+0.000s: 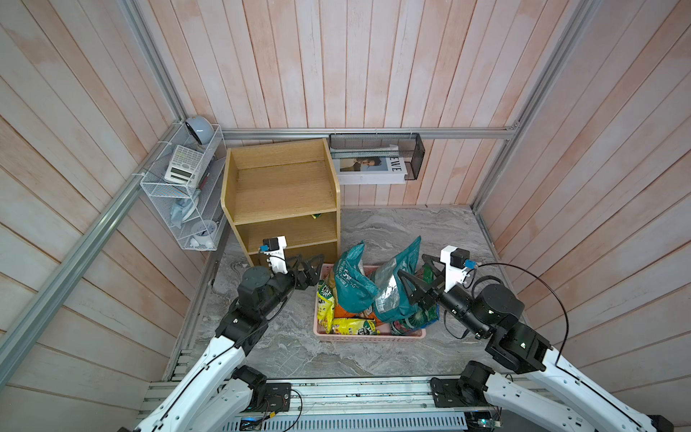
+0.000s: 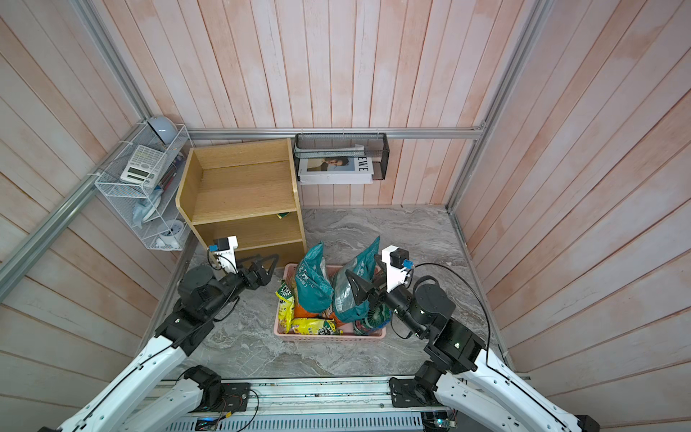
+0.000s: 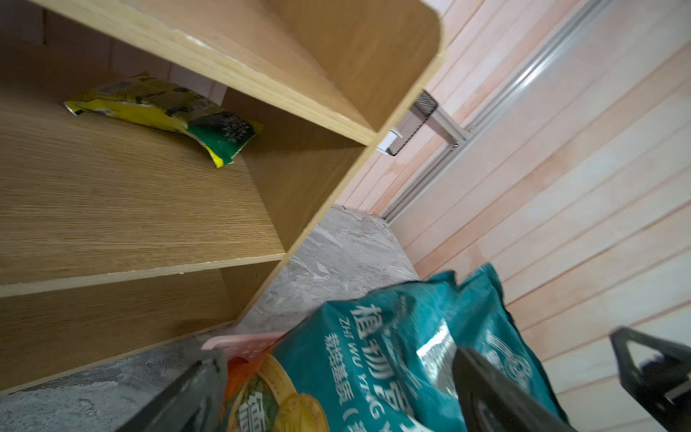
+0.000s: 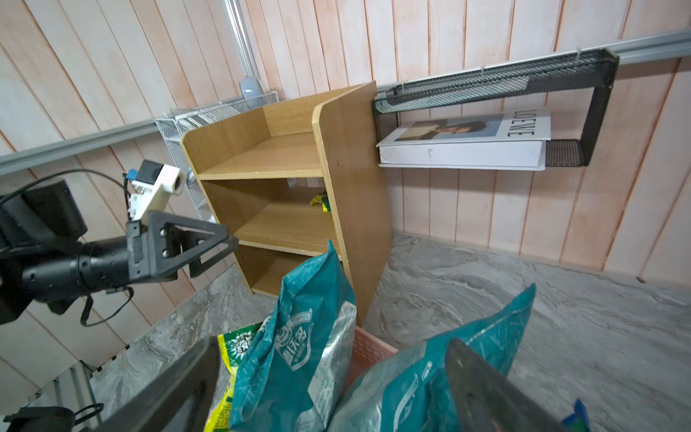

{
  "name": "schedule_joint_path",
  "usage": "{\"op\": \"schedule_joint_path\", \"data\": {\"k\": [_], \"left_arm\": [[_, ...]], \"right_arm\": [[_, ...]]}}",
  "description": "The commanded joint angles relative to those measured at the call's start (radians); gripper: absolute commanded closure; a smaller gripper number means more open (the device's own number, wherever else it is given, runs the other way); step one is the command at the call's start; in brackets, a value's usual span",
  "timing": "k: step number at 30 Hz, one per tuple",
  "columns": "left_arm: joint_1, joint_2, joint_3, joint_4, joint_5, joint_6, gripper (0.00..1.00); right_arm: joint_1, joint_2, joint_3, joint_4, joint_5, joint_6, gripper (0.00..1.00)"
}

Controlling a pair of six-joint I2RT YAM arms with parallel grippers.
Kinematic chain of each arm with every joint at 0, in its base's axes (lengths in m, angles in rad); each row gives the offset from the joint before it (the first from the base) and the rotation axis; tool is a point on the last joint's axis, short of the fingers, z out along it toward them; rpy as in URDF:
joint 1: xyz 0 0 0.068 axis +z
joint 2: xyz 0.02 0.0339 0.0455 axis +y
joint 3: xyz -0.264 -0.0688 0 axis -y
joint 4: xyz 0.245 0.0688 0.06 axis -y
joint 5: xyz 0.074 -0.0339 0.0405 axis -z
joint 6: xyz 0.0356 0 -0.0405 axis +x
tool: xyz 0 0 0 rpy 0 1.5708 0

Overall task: Take down the fertilizer bag from the shelf
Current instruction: Place the fertilizer bag in the storage box, then pick up the fertilizer bag from the shelf.

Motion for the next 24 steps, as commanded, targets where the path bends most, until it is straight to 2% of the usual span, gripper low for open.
{"op": "schedule_joint_path", "data": {"k": [1, 4, 8, 10, 14, 20, 24], "left_arm": [[0.016, 0.151, 0.089, -0.076, -0.006, -0.002, 0.00], [0.022, 0.238, 0.126, -0.016, -0.048, -0.037, 0.01], [0.046, 0.329, 0.168, 0.038, -0.052, -0.105, 0.20], [0.060, 0.378, 0.195, 0.056, -0.043, -0.121, 0.25], [0.072, 0.466, 0.277, 0.038, -0.038, -0.106, 0.27], [0.078, 0.538, 0.325, 0.095, -0.050, -0.152, 0.27], [0.078, 0.521, 0.287, 0.143, -0.009, -0.204, 0.27]], "right_arm": [[0.007, -0.037, -0.043, -0.106, 0.110, 0.000, 0.02], [0.006, -0.127, -0.136, -0.104, 0.141, 0.002, 0.02], [0.007, -0.220, -0.173, -0.127, 0.241, -0.008, 0.02], [0.007, -0.253, -0.186, -0.121, 0.246, -0.014, 0.02], [0.007, -0.290, -0.209, -0.111, 0.235, -0.018, 0.02], [0.007, -0.277, -0.221, -0.102, 0.246, -0.028, 0.02], [0.007, -0.268, -0.222, -0.096, 0.236, -0.030, 0.02]]}}
